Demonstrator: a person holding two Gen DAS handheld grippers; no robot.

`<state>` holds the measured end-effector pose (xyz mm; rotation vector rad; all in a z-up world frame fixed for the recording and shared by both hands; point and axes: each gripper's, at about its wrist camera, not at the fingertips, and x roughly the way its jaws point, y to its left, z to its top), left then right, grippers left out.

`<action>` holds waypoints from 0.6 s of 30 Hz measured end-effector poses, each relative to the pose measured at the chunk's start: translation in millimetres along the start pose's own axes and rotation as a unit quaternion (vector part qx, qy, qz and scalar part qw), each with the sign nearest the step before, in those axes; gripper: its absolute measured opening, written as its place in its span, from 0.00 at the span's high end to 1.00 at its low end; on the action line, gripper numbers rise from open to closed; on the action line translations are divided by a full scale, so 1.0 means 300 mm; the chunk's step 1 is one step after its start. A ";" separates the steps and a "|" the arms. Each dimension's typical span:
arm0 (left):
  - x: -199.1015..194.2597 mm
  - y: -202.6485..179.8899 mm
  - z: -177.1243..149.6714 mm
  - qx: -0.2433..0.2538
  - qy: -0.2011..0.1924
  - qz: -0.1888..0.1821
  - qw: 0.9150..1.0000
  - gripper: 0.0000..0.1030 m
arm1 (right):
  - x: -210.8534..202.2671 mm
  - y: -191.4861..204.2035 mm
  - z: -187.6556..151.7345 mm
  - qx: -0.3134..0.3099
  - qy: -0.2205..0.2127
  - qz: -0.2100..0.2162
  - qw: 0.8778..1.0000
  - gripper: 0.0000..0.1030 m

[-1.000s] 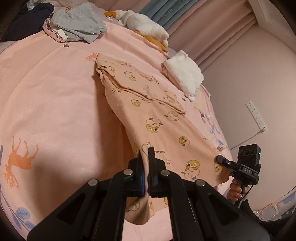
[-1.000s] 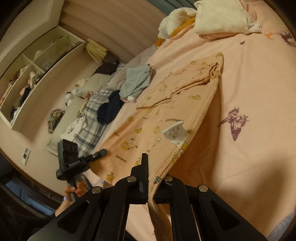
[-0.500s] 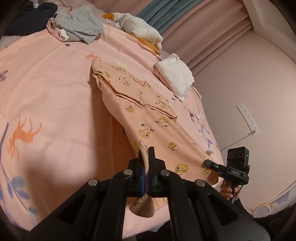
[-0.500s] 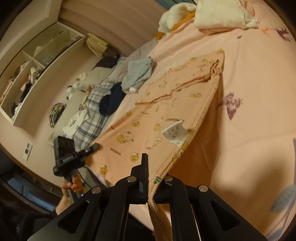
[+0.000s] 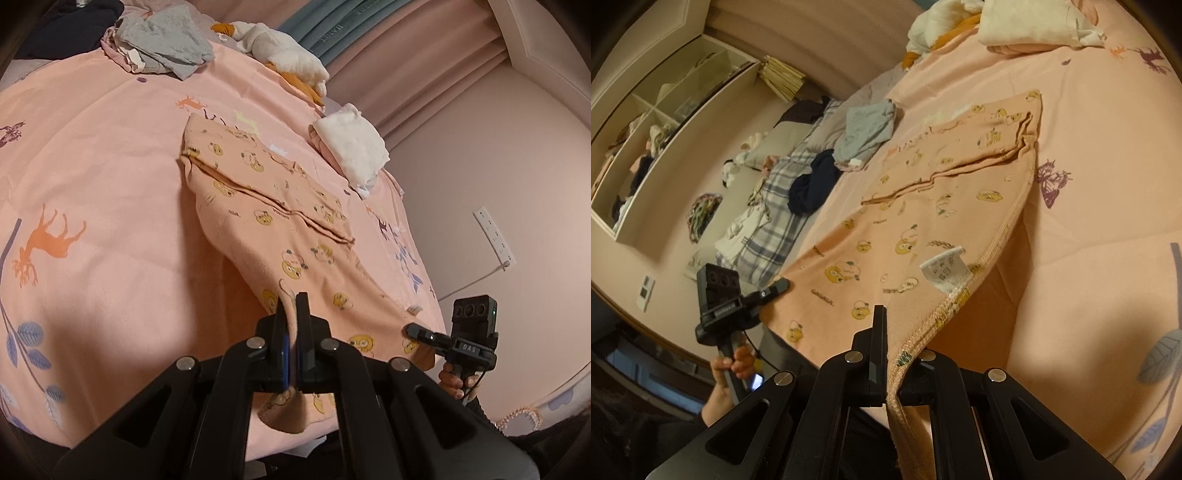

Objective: Fold small clothes
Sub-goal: 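Lift the hem with both grippers and fold it toward the collar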

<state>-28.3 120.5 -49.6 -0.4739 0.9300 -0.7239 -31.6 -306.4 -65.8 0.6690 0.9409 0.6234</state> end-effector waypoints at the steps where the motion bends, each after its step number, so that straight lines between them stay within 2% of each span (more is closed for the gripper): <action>1: 0.002 0.004 0.006 -0.002 -0.002 0.000 1.000 0.99 | 0.006 -0.001 0.000 0.000 0.001 -0.001 1.000 0.96; 10: -0.003 -0.001 0.082 0.004 -0.033 0.000 0.999 0.99 | -0.018 0.009 0.024 -0.005 -0.023 0.010 1.000 0.96; 18: 0.011 -0.006 0.221 -0.004 -0.067 -0.007 0.998 0.99 | -0.049 0.027 0.171 -0.009 -0.079 0.025 0.997 0.96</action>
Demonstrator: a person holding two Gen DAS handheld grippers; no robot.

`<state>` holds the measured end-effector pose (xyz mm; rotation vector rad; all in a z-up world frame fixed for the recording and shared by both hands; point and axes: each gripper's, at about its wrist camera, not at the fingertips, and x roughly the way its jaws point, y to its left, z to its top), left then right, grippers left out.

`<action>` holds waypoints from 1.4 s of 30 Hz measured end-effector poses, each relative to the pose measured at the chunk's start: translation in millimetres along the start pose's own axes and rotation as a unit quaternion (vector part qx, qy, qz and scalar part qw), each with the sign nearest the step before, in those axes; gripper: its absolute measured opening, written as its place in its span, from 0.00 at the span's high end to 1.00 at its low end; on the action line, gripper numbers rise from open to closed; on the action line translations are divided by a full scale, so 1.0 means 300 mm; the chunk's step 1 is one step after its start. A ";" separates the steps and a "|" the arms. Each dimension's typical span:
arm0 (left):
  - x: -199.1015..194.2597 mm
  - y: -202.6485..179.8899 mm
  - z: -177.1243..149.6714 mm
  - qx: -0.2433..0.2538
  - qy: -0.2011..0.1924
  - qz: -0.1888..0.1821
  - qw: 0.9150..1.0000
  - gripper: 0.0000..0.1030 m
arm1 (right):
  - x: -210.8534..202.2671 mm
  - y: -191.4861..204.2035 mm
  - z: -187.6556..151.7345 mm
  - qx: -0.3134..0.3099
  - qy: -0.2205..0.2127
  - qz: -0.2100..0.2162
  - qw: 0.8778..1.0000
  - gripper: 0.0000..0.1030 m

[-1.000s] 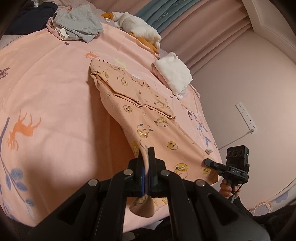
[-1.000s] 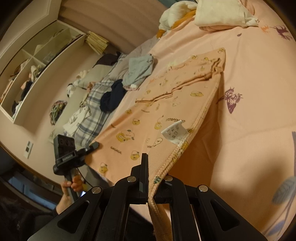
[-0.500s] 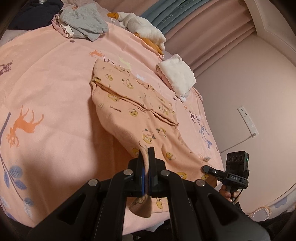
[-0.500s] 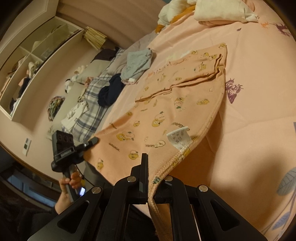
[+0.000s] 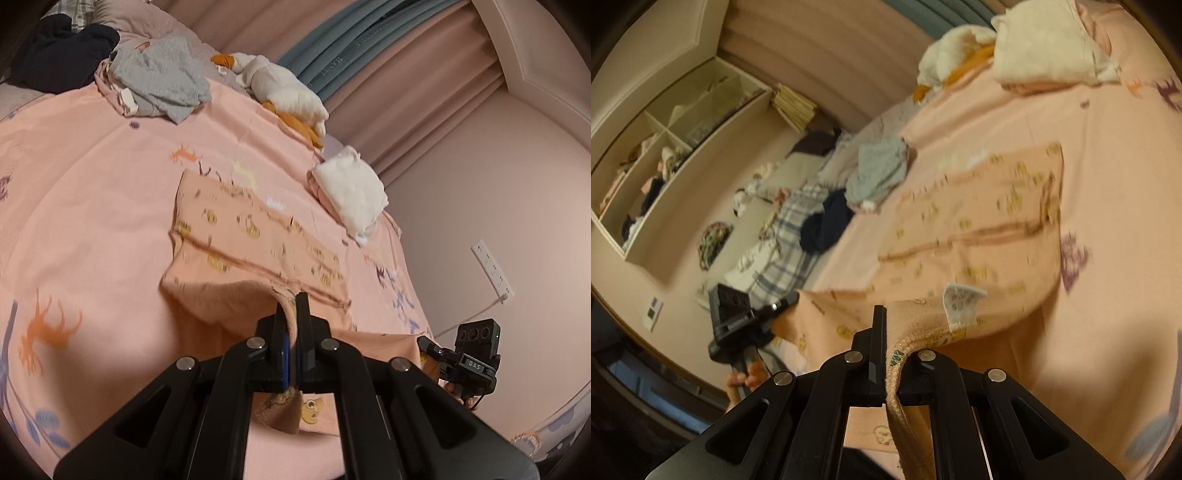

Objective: Fold small clothes
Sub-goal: 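Lift the hem with both grippers and fold it toward the collar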

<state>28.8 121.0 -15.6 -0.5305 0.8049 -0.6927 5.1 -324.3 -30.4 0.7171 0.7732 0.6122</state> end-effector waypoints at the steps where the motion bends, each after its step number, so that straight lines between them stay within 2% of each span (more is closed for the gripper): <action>1: 0.010 0.002 0.021 -0.001 -0.003 0.000 1.000 0.99 | 0.006 -0.001 0.023 0.002 -0.010 -0.003 1.000 0.96; 8: 0.113 0.033 0.187 -0.010 -0.012 0.008 1.000 0.99 | 0.076 -0.051 0.176 0.011 -0.031 -0.010 0.999 0.96; 14: 0.266 0.109 0.322 -0.034 -0.006 0.028 0.999 0.99 | 0.145 -0.150 0.307 0.043 -0.038 -0.025 0.998 0.96; 20: 0.443 0.191 0.411 -0.055 0.014 0.061 0.997 0.99 | 0.230 -0.276 0.403 0.074 -0.028 -0.063 0.995 0.96; 29: 0.611 0.333 0.484 -0.099 0.028 0.110 0.989 0.99 | 0.293 -0.495 0.450 0.158 -0.007 -0.118 0.980 0.96; 33: 0.673 0.362 0.497 -0.096 0.050 0.135 0.985 0.99 | 0.315 -0.542 0.439 0.183 0.025 -0.126 0.975 0.96; 36: 0.698 0.369 0.502 -0.096 0.077 0.128 0.984 0.99 | 0.315 -0.532 0.431 0.187 0.054 -0.108 0.975 0.95; 37: 0.702 0.373 0.506 -0.099 0.084 0.124 0.984 0.97 | 0.320 -0.535 0.431 0.198 0.073 -0.097 0.973 0.94; 39: 0.715 0.388 0.516 -0.122 0.107 0.103 0.981 0.83 | 0.337 -0.546 0.431 0.222 0.112 -0.078 0.965 0.83; 40: 0.718 0.395 0.523 -0.133 0.112 0.094 0.980 0.79 | 0.344 -0.559 0.429 0.240 0.127 -0.066 0.960 0.81; 42: 0.729 0.405 0.540 -0.155 0.119 0.078 0.978 0.70 | 0.347 -0.590 0.435 0.277 0.124 -0.036 0.952 0.80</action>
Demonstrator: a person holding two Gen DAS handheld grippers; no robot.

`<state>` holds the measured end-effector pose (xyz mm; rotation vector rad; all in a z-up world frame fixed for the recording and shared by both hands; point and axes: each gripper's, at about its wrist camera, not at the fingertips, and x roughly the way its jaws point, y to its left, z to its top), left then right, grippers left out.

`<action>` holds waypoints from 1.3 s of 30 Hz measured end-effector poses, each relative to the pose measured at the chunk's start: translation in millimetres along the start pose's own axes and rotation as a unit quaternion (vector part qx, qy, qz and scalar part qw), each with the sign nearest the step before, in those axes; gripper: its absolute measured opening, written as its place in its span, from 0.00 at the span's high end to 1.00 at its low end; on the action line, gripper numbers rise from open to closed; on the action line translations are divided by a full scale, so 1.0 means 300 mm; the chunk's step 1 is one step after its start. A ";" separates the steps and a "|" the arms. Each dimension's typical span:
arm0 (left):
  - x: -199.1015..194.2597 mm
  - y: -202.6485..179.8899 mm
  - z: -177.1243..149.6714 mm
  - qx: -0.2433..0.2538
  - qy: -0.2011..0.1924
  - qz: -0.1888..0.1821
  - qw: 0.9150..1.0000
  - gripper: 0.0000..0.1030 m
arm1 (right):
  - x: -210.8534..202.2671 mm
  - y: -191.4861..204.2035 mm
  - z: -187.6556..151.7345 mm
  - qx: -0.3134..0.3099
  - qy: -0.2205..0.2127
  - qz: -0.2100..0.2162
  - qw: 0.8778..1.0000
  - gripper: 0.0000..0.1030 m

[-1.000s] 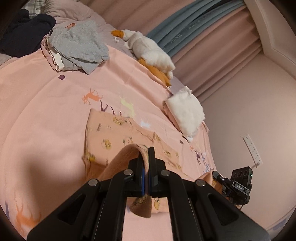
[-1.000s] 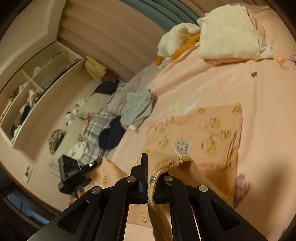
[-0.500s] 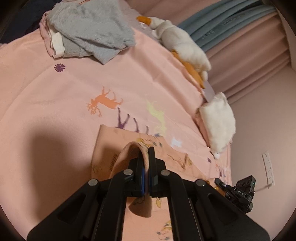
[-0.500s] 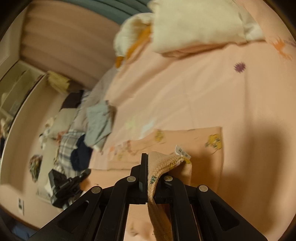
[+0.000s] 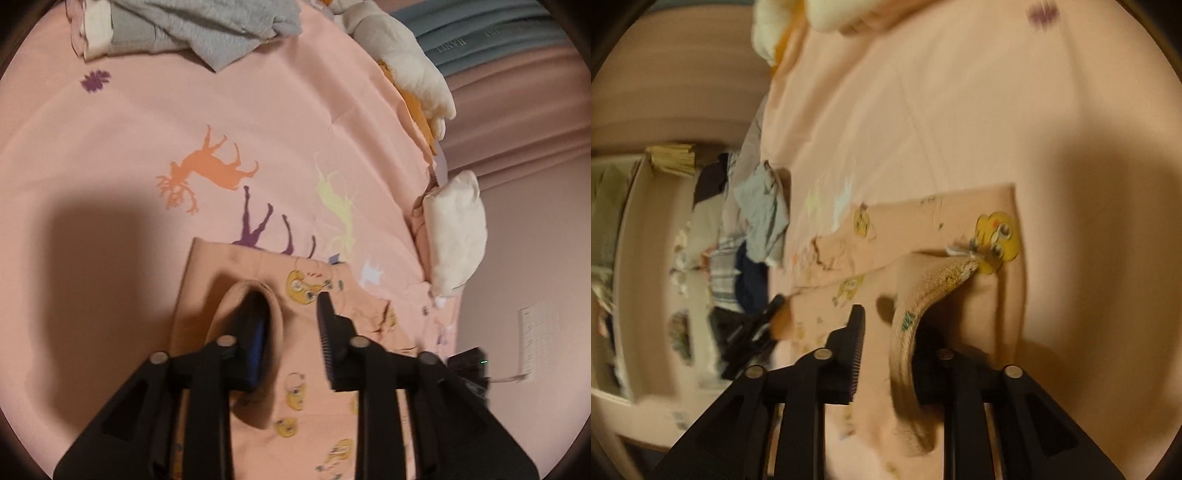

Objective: Fold small clothes
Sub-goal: 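Lay the hem down on the shirt and open both grippers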

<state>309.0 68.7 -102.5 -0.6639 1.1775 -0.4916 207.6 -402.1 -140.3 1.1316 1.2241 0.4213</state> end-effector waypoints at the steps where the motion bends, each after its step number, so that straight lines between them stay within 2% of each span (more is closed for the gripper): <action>1: 0.006 0.002 0.013 -0.014 0.005 -0.011 1.000 0.69 | -0.006 -0.013 0.009 0.016 -0.006 0.018 1.000 0.80; 3: 0.020 0.021 0.043 -0.063 0.008 -0.045 0.997 0.65 | -0.027 -0.050 0.036 0.061 -0.037 0.083 0.994 0.80; 4: 0.030 0.048 0.062 -0.104 0.006 -0.078 0.992 0.61 | -0.035 -0.066 0.046 0.078 -0.051 0.110 0.990 0.80; 5: 0.038 0.068 0.077 -0.137 0.001 -0.103 0.985 0.50 | -0.047 -0.090 0.059 0.103 -0.073 0.142 0.982 0.77; 6: 0.038 0.088 0.088 -0.166 -0.009 -0.117 0.979 0.46 | -0.061 -0.118 0.068 0.131 -0.101 0.177 0.970 0.71; 8: 0.026 0.116 0.111 -0.197 -0.039 -0.113 0.973 0.46 | -0.088 -0.162 0.080 0.166 -0.150 0.214 0.951 0.63; 9: 0.014 0.121 0.123 -0.198 -0.053 -0.103 0.973 0.46 | -0.102 -0.176 0.083 0.175 -0.170 0.218 0.945 0.61; 10: -0.002 0.123 0.134 -0.196 -0.064 -0.088 0.975 0.46 | -0.116 -0.183 0.089 0.173 -0.184 0.212 0.944 0.61; 11: -0.025 0.127 0.142 -0.193 -0.079 -0.075 0.975 0.46 | -0.130 -0.186 0.090 0.169 -0.193 0.199 0.946 0.61; 13: -0.078 0.129 0.152 -0.180 -0.101 -0.072 0.976 0.46 | -0.164 -0.180 0.083 0.149 -0.203 0.181 0.951 0.61; 15: -0.117 0.114 0.145 -0.149 -0.105 -0.051 0.982 0.46 | -0.209 -0.151 0.062 0.107 -0.218 0.156 0.957 0.61; 16: -0.133 0.100 0.138 -0.124 -0.103 -0.038 0.986 0.46 | -0.239 -0.134 0.053 0.081 -0.226 0.150 0.959 0.61; 18: -0.161 0.052 0.103 -0.050 -0.093 0.015 0.994 0.46 | -0.284 -0.079 0.025 0.021 -0.228 0.119 0.966 0.61; 20: -0.171 -0.004 0.045 0.025 -0.079 0.055 0.995 0.46 | -0.300 0.010 -0.016 -0.060 -0.227 0.060 0.970 0.61; 22: -0.169 -0.062 -0.041 0.101 -0.061 0.080 0.990 0.48 | -0.267 0.094 -0.070 -0.137 -0.202 0.005 0.970 0.61; 23: -0.155 -0.077 -0.073 0.127 -0.051 0.087 0.987 0.53 | -0.234 0.129 -0.101 -0.175 -0.179 -0.033 0.968 0.62; 24: -0.132 -0.104 -0.113 0.160 -0.034 0.095 0.982 0.61 | -0.199 0.148 -0.128 -0.205 -0.158 -0.066 0.964 0.69; 25: -0.104 -0.117 -0.140 0.183 -0.019 0.101 0.978 0.63 | -0.141 0.172 -0.157 -0.239 -0.129 -0.108 0.956 0.72; 27: -0.024 -0.138 -0.179 0.223 0.020 0.111 0.968 0.75 | -0.025 0.192 -0.182 -0.278 -0.080 -0.163 0.943 0.76; 29: 0.073 -0.155 -0.201 0.250 0.051 0.136 0.957 0.76 | 0.093 0.191 -0.185 -0.296 -0.032 -0.215 0.930 0.81; 31: 0.149 -0.170 -0.198 0.269 0.052 0.164 0.948 0.76 | 0.185 0.203 -0.170 -0.311 -0.013 -0.253 0.916 0.81; 32: 0.175 -0.179 -0.181 0.271 0.044 0.171 0.946 0.76 | 0.210 0.221 -0.154 -0.319 -0.015 -0.262 0.911 0.81; 33: 0.194 -0.182 -0.156 0.262 0.035 0.172 0.949 0.76 | 0.220 0.236 -0.140 -0.323 -0.023 -0.266 0.908 0.81; 35: 0.215 -0.203 -0.078 0.231 0.009 0.161 0.960 0.76 | 0.230 0.285 -0.069 -0.318 -0.054 -0.255 0.911 0.81; 39: 0.186 -0.257 0.035 0.170 -0.042 0.134 0.975 0.76 | 0.153 0.306 0.035 -0.259 -0.135 -0.210 0.933 0.81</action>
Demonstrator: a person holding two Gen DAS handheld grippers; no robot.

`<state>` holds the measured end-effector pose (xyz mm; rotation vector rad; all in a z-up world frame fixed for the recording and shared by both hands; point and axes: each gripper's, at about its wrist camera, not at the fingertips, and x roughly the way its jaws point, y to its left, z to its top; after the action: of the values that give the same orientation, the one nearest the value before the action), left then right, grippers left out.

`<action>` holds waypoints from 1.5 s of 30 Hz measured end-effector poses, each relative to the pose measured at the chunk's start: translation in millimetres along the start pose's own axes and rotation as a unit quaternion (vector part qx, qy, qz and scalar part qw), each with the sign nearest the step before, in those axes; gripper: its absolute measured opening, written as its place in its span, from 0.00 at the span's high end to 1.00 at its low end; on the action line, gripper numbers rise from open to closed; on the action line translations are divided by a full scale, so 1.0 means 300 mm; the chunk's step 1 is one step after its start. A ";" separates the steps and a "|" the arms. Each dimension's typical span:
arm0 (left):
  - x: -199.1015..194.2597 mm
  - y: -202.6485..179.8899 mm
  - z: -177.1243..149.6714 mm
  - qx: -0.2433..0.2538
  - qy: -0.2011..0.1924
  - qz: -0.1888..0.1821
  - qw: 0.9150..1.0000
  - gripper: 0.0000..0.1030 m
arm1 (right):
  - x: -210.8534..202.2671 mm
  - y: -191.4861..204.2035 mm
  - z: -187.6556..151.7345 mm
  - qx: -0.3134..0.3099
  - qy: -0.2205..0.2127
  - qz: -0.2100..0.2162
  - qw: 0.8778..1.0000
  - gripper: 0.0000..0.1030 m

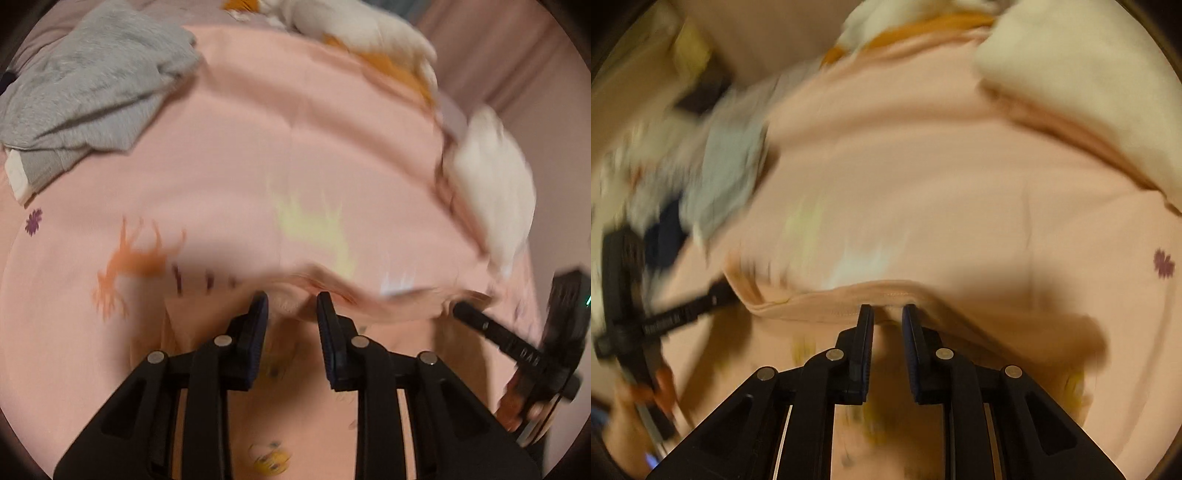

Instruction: Fold small clothes

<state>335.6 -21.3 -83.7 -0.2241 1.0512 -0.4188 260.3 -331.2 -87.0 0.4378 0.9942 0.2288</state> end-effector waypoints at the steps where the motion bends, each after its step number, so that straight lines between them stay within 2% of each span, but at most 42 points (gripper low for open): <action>1: -0.027 0.005 0.007 -0.006 -0.009 -0.006 1.000 0.76 | -0.029 -0.016 0.010 0.014 -0.014 0.009 1.000 0.81; 4: -0.093 0.020 -0.010 0.006 -0.017 -0.015 1.000 0.73 | -0.122 -0.017 -0.010 0.024 -0.036 0.030 0.999 0.81; 7: -0.151 0.078 -0.070 0.010 -0.009 -0.016 1.000 0.71 | -0.200 -0.051 -0.065 0.025 -0.028 0.032 0.999 0.80; 8: -0.178 0.105 -0.097 0.007 -0.006 -0.017 1.000 0.68 | -0.227 -0.072 -0.092 0.032 -0.024 0.034 0.999 0.78; 10: -0.235 0.168 -0.150 -0.009 -0.001 -0.022 1.000 0.61 | -0.262 -0.102 -0.135 0.051 -0.022 0.045 0.997 0.74; 12: -0.277 0.217 -0.201 -0.025 -0.002 -0.029 0.999 0.57 | -0.289 -0.130 -0.188 0.074 -0.023 0.057 0.995 0.64; 15: -0.323 0.273 -0.272 -0.051 0.005 -0.046 0.998 0.56 | -0.306 -0.148 -0.254 0.105 -0.021 0.065 0.992 0.63; 20: -0.321 0.286 -0.356 -0.074 0.025 -0.070 0.994 0.56 | -0.317 -0.169 -0.333 0.135 -0.005 0.067 0.989 0.63; 23: -0.319 0.280 -0.384 -0.087 0.030 -0.091 0.992 0.58 | -0.310 -0.162 -0.362 0.144 0.006 0.081 0.986 0.63; 28: -0.338 0.228 -0.392 -0.061 0.020 -0.115 0.991 0.59 | -0.306 -0.116 -0.378 0.125 0.014 0.113 0.986 0.63; 32: -0.335 0.216 -0.386 -0.049 0.021 -0.139 0.989 0.61 | -0.309 -0.100 -0.376 0.113 0.005 0.115 0.987 0.63; 36: -0.289 0.226 -0.371 -0.053 0.044 -0.142 0.987 0.61 | -0.270 -0.106 -0.370 0.113 0.022 0.098 0.989 0.63; 39: -0.268 0.239 -0.365 -0.066 0.052 -0.154 0.984 0.62 | -0.241 -0.115 -0.374 0.122 0.032 0.107 0.986 0.63; 40: -0.266 0.241 -0.366 -0.069 0.054 -0.161 0.983 0.64 | -0.239 -0.114 -0.377 0.122 0.033 0.109 0.986 0.63; 42: -0.264 0.239 -0.368 -0.066 0.059 -0.170 0.981 0.76 | -0.238 -0.116 -0.378 0.122 0.033 0.113 0.986 0.63; 44: -0.260 0.234 -0.373 -0.058 0.065 -0.168 0.982 0.77 | -0.238 -0.116 -0.379 0.121 0.032 0.117 0.985 0.63; 45: -0.255 0.234 -0.373 -0.057 0.068 -0.163 0.983 0.81 | -0.236 -0.117 -0.378 0.120 0.033 0.116 0.985 0.63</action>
<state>220.8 77.3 -103.6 -0.4787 1.1782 -0.6774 126.1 -361.1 -102.4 0.7732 1.0392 0.3358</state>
